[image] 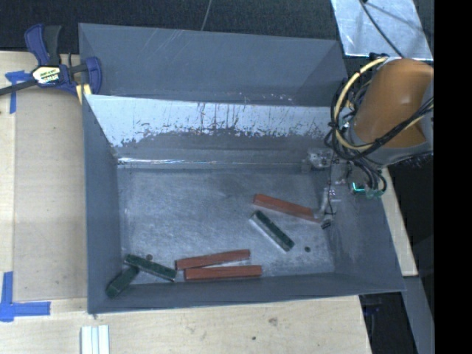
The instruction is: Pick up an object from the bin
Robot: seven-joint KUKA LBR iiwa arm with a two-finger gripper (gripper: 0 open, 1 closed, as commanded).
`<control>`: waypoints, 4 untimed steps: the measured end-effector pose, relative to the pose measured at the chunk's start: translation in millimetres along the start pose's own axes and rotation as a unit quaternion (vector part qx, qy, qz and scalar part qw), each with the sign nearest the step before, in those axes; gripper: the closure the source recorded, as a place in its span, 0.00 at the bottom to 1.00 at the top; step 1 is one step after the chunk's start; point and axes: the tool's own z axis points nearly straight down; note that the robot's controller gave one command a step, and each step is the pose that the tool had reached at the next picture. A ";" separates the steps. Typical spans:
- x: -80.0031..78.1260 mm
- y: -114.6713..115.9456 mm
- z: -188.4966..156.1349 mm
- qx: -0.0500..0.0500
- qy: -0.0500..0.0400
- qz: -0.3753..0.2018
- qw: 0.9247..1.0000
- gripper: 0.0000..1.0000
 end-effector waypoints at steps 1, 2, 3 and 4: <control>-0.1 0.2 -0.1 0.000 0.000 0.000 1.000 0.00; 7.4 30.3 22.6 0.001 -0.001 0.024 1.000 0.00; 7.2 -20.8 63.3 0.000 0.000 0.072 0.997 1.00; 7.0 -20.8 63.1 0.000 0.000 0.072 0.997 1.00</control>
Offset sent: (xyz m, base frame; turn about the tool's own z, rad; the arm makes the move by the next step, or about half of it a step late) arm -0.0148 0.0609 -0.0436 0.0772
